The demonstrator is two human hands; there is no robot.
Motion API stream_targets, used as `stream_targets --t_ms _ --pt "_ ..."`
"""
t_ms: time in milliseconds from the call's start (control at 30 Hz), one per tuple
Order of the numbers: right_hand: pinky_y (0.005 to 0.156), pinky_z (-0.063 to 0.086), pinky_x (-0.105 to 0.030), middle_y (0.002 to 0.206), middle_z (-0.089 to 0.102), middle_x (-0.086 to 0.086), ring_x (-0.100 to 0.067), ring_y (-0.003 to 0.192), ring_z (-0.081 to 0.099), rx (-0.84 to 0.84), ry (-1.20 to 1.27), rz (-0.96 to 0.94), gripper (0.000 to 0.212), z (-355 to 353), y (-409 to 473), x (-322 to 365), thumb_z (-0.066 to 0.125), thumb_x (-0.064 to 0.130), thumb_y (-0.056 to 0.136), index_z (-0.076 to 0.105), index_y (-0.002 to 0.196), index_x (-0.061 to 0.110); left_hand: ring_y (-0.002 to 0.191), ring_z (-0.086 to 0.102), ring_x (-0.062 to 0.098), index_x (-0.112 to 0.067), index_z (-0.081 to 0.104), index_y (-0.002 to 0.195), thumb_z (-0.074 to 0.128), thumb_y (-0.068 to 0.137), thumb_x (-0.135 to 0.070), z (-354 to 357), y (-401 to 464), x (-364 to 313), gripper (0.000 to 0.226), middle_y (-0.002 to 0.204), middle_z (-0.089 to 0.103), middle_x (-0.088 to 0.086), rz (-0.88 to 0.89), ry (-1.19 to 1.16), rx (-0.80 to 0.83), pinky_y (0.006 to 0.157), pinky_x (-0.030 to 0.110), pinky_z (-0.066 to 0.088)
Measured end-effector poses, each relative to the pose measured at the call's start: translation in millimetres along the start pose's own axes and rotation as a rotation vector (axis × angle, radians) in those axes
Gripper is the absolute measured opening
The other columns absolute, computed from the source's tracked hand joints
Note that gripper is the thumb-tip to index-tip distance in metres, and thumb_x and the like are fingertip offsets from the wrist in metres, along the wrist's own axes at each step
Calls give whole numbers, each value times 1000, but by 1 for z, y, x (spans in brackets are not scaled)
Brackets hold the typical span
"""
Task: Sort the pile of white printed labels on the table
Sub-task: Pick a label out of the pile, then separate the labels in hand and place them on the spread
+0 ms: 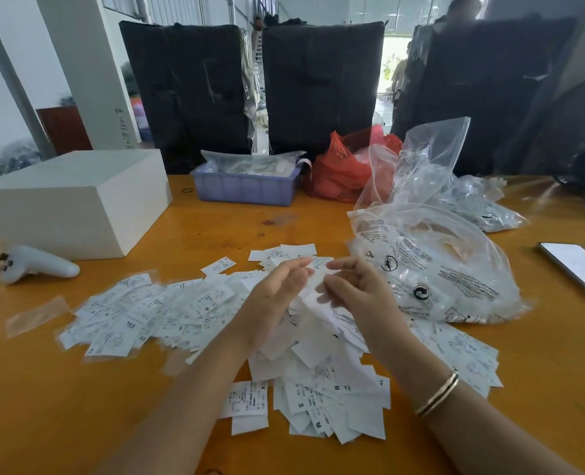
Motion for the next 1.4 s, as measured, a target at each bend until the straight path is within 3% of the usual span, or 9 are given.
stream_targets --t_ms 133,233,400,533,700,833,967,1167,1400 --pt "58 49 -19 64 69 1 -10 61 63 29 -111 -53 17 5 1 -2 54 1 92 57 96 17 81 64 -1 -37 68 90 69 75 -58 -9 2 2 26 87 70 -16 -3 60 -106 66 10 49" --pt "58 47 -17 68 69 4 -8 62 61 -56 -181 -81 22 -3 2 -5 49 3 95 58 93 23 65 59 -7 -30 67 75 73 81 -32 -24 3 7 8 72 68 -13 -18 39 -245 58 6 45" --pt "81 41 -18 89 57 19 2 88 52 -68 -837 -238 11 -5 -1 2 61 23 89 67 95 30 83 68 5 -24 69 79 75 80 -26 -42 1 21 6 83 74 -8 -75 -124 -382 73 18 49" --pt "90 21 -30 113 55 13 -10 114 43 138 -1280 -197 40 13 -2 -19 51 51 86 62 119 32 90 70 16 -24 69 76 76 78 -26 -44 1 24 8 87 75 1 -79 -172 -405 83 33 54" --pt "87 26 -32 102 62 10 -14 103 55 39 -1412 -249 37 20 -5 -9 39 45 89 66 107 28 86 70 19 -23 67 73 75 79 -22 -42 2 24 11 84 75 2 -77 -137 -400 78 33 56" --pt "86 28 -35 94 64 7 -17 92 58 23 -1498 -274 42 32 -5 -7 39 54 87 68 98 25 84 71 7 -22 66 86 72 83 -19 -40 1 23 8 84 75 -7 -60 -118 -392 67 15 52" --pt "82 25 -32 83 64 6 -15 83 57 -48 -1453 -295 40 30 -5 -1 36 43 95 71 87 25 82 69 0 -30 69 103 66 89 -21 -37 0 20 17 86 74 -17 -67 -98 -363 66 14 54" --pt "78 34 -33 81 66 6 -18 82 58 -98 -1404 -396 26 29 -10 9 49 31 94 70 82 20 81 69 0 -27 71 84 69 86 -19 -39 1 17 8 81 75 -11 -54 -116 -385 72 16 52" --pt "86 27 -30 98 67 9 -13 99 55 14 -1349 -359 27 35 -11 3 40 40 96 62 101 25 85 70 17 -28 67 63 77 77 -21 -42 1 22 19 85 75 6 -90 -217 -425 73 27 54"
Point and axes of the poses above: each hand's wrist, its own y-axis towards the middle knuckle, its own z-axis out of the palm, x = y × z, the point moved 9 cm from there along y, towards the middle knuckle
